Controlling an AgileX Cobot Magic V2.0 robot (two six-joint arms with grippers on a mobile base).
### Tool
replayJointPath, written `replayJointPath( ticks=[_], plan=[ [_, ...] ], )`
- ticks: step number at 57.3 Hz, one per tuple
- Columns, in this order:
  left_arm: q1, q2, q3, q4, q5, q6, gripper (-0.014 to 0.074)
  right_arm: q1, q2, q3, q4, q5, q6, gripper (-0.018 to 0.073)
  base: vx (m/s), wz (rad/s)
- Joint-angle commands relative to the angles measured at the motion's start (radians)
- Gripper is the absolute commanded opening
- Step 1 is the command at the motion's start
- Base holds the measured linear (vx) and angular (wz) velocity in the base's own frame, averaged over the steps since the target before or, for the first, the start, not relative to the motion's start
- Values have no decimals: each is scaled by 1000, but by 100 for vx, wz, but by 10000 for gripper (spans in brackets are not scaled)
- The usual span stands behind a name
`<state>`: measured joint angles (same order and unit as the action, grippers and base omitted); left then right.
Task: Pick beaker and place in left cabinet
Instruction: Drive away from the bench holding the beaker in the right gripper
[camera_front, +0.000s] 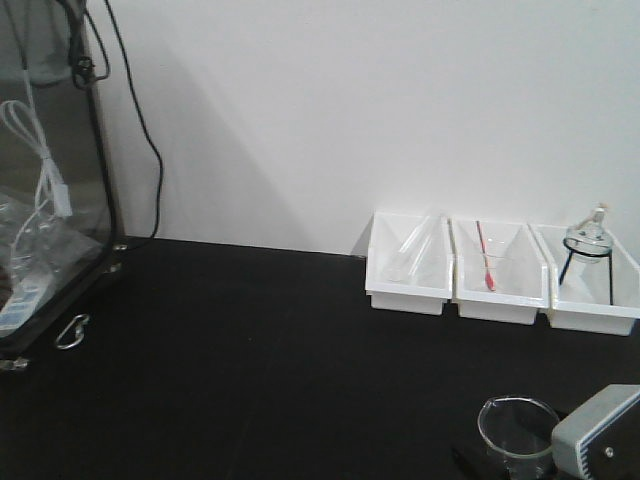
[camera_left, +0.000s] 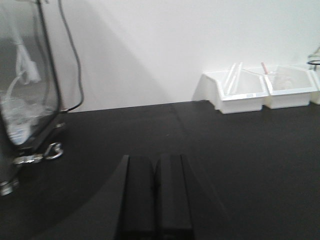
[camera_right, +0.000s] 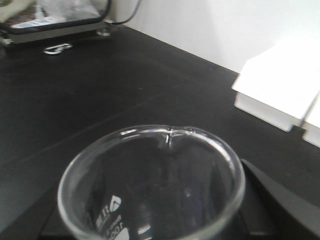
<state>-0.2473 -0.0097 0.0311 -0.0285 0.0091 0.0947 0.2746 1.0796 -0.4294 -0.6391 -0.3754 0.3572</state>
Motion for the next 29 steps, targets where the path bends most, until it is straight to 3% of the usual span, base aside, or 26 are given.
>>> replayJointPath(
  ticks=[1,29],
  plan=[
    [-6,-19,16,-8,-84,-3,1,-4,-18,-31,10,-70,3,-6,-11,41],
    [-6,-19,16,-8,-84,-3,1,-4,-18,-31,10,-68,3,-6,-13,51]
  ],
)
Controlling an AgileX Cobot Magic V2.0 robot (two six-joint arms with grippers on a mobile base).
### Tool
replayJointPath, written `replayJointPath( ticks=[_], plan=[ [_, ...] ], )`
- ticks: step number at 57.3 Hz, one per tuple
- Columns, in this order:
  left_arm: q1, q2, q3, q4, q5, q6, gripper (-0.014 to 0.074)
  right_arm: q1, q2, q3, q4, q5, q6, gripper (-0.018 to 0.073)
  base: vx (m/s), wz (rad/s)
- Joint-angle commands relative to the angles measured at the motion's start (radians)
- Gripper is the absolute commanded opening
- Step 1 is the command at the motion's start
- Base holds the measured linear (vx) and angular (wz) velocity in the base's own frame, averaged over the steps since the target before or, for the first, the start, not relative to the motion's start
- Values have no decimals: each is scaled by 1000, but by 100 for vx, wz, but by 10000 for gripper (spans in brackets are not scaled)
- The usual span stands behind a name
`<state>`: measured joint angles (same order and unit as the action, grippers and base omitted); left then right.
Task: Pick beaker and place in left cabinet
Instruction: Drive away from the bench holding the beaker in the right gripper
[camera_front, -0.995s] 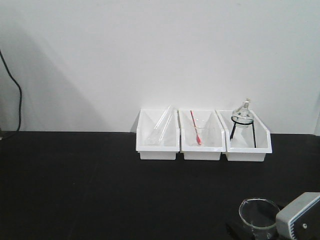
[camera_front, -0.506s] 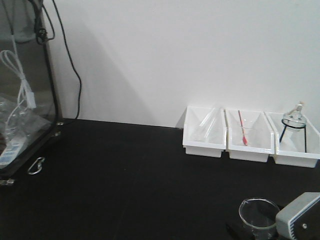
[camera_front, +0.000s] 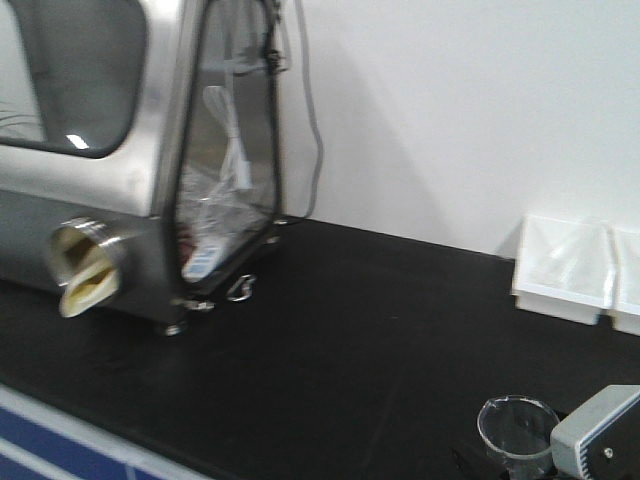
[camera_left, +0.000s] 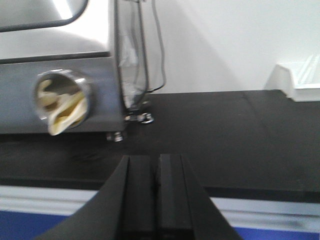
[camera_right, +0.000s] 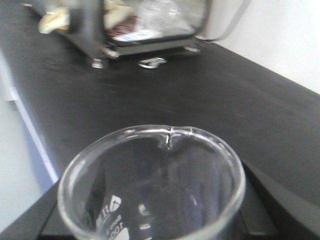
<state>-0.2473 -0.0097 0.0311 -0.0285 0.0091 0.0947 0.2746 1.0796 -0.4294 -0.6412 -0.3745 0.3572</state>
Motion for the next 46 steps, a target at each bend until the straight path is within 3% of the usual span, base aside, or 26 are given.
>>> replayJointPath(
  ticks=[1,46],
  plan=[
    [-6,-19,16,-8,-84,-3,1,-4,-18,-31,13,-69,3,-6,-14,56],
    [-6,-19,16,-8,-84,-3,1,-4,-18,-31,13,-66,3,-6,-14,60]
  ],
)
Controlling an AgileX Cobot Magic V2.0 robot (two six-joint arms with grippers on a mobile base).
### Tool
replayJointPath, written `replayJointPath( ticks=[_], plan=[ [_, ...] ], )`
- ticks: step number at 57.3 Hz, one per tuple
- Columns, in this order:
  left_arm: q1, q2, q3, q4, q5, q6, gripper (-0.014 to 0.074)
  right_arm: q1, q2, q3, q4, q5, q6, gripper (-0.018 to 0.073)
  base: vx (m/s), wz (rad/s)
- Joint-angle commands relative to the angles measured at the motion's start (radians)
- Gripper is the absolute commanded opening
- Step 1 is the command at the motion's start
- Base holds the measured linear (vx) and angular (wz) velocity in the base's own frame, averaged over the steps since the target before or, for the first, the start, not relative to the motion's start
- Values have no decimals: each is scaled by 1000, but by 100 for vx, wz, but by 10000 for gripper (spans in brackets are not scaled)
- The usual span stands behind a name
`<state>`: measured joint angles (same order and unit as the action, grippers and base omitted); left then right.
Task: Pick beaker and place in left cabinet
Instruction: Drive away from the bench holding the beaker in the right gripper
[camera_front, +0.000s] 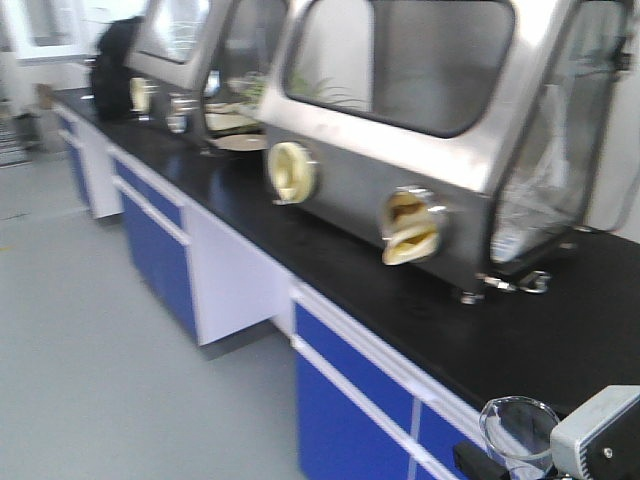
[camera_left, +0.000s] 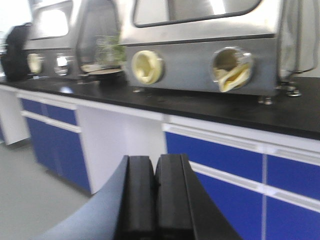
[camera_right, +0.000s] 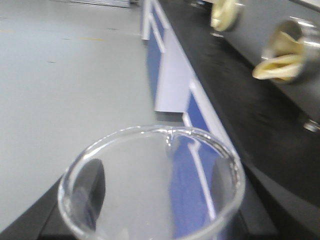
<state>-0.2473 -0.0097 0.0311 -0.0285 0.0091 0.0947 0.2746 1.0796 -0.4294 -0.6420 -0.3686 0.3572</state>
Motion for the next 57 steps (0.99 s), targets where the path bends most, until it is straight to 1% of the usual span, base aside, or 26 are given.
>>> replayJointPath(
  ticks=[1,27,57],
  plan=[
    [-6,-19,16,-8,-84,-3,1,-4,-18,-31,13,-72,3,-6,-12,72],
    [-6,-19,16,-8,-84,-3,1,-4,-18,-31,13,-72,3,-6,-4,71],
    [-6,-19,16,-8,-84,-3,1,-4,-18,-31,13,-72,3,-6,9,39]
  ],
)
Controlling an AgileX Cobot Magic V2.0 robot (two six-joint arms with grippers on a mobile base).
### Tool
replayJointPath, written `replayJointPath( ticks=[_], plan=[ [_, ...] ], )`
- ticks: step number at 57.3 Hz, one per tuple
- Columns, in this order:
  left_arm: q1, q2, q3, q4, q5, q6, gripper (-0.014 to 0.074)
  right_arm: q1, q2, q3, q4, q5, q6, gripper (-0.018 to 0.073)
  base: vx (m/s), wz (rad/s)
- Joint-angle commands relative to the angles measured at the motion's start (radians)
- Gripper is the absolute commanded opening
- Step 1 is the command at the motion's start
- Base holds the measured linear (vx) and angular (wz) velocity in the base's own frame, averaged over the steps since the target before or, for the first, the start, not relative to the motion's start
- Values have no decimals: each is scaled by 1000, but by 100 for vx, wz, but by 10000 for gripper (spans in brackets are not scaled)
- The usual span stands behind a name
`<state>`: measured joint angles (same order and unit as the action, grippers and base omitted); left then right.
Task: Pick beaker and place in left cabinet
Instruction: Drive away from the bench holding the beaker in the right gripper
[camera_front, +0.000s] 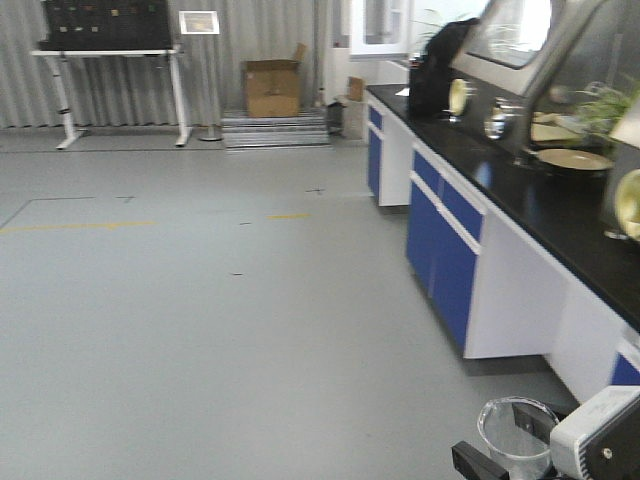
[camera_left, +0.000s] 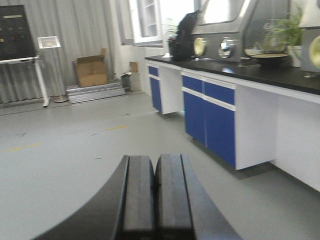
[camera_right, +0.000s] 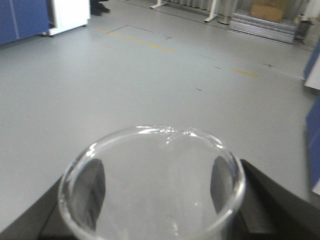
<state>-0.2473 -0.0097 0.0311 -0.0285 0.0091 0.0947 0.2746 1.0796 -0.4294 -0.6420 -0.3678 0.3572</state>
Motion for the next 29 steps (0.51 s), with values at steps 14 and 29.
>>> replayJointPath(
  ticks=[14,29],
  plan=[
    [-6,-19,16,-8,-84,-3,1,-4,-18,-31,13,-71,3,-6,14,43],
    [-6,-19,16,-8,-84,-3,1,-4,-18,-31,13,-71,3,-6,16,36]
  ],
)
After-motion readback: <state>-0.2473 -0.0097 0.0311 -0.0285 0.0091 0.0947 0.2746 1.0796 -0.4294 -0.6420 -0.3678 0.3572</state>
